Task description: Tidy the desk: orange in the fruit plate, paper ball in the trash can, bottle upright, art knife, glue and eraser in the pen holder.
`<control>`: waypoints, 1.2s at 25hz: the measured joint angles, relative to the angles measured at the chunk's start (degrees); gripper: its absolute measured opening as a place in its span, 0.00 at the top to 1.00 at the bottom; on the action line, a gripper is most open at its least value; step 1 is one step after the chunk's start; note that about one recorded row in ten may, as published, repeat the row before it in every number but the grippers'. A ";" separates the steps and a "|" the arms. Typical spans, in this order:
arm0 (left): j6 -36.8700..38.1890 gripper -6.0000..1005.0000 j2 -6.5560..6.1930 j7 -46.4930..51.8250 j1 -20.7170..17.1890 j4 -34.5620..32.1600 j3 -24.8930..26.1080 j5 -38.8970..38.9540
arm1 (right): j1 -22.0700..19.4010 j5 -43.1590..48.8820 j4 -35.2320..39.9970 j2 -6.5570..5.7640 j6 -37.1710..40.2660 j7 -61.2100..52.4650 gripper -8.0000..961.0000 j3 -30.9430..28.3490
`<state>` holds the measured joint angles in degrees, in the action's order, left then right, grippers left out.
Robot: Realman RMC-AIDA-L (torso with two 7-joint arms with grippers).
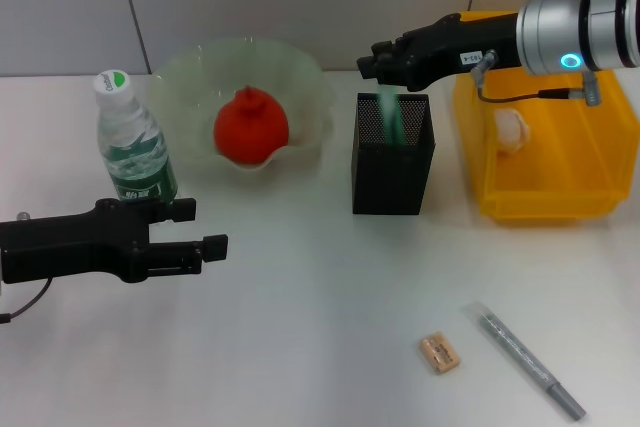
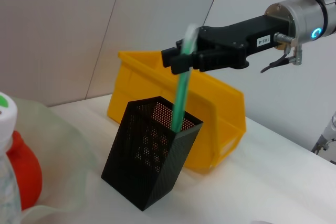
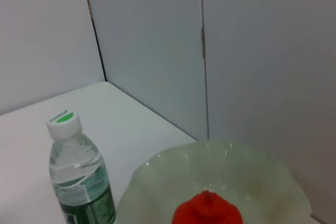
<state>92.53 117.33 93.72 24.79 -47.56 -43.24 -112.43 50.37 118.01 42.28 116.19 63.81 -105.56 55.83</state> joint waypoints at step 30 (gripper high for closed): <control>3.03 0.14 -0.01 -7.29 -0.46 1.38 0.42 0.39 | -5.48 16.11 41.07 1.49 38.75 -24.88 0.16 6.32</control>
<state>95.57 117.33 86.43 24.34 -46.18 -42.81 -112.04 44.89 134.12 83.35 117.68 102.56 -130.43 62.15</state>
